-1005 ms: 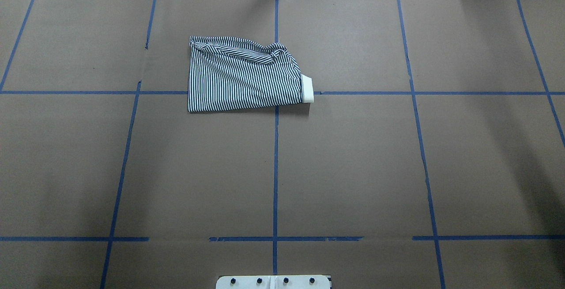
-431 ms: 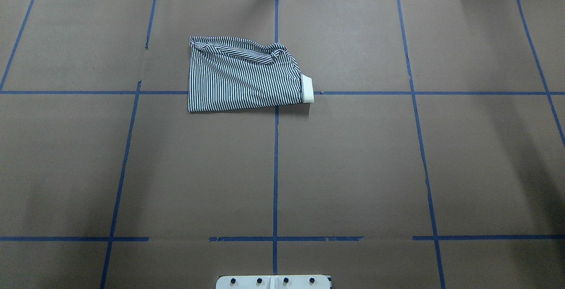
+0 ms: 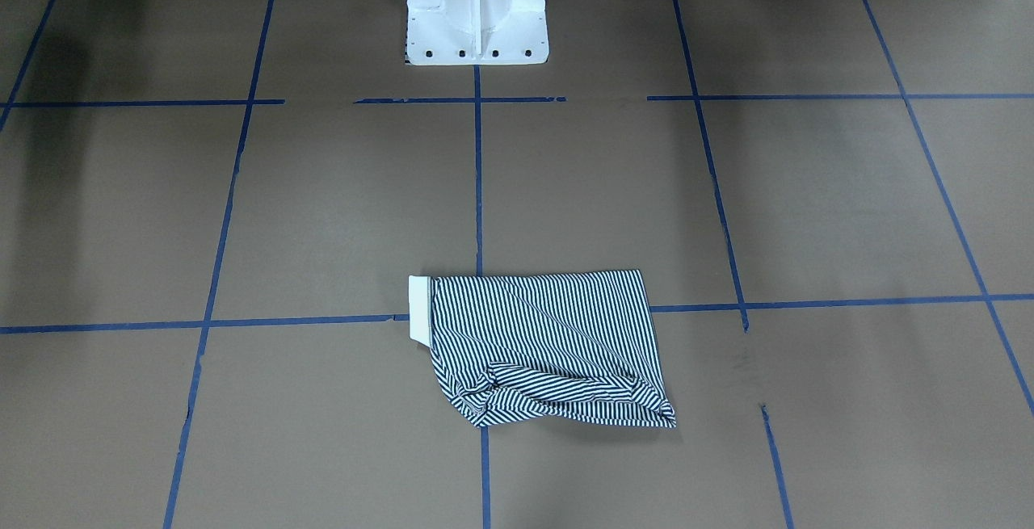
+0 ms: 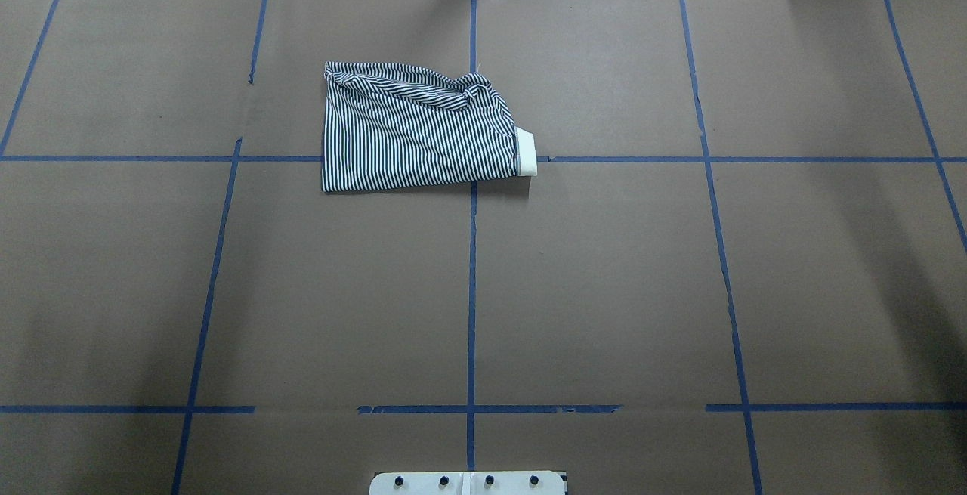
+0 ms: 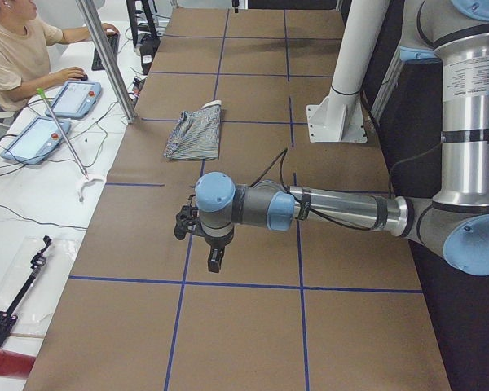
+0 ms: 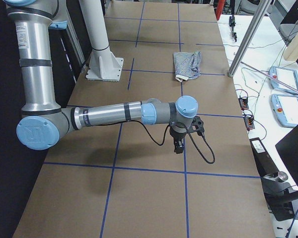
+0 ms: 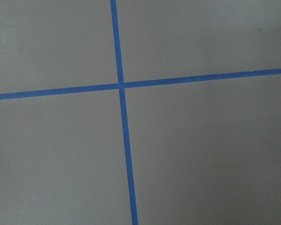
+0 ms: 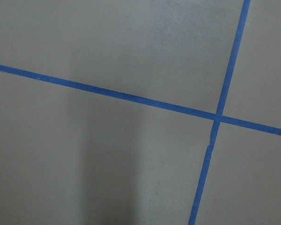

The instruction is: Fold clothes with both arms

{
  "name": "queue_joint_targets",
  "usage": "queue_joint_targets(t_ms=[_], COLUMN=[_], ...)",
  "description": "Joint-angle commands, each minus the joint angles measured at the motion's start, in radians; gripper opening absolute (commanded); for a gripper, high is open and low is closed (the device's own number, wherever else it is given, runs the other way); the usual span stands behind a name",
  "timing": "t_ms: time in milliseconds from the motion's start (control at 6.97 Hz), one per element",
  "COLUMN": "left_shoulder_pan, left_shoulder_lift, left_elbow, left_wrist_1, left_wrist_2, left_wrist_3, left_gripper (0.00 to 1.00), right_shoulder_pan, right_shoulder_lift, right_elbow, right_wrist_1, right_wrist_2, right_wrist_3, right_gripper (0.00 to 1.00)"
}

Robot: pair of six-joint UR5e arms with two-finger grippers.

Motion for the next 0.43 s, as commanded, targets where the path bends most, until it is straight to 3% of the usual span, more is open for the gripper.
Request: queue_joint_targets(t_ms=[0,287], left_shoulder_pan=[0.000,0.000], left_shoulder_lift=[-0.006,-0.007], left_elbow=[0.049,0.064], left_wrist_1=[-0.032,-0.049], left_wrist_2=[-0.003,-0.002], left_wrist_3=[0.018,0.018], left_gripper=[1.00,1.00], right_shoulder_pan=[0.002,0.002], right_shoulder_lift=[-0.009,-0.011], right_elbow=[0.012,0.006], right_wrist_1=[0.002,0.000], right_wrist_2=[0.001,-0.003], right_wrist_3=[-0.001,-0.001], right_gripper=[1.00,1.00])
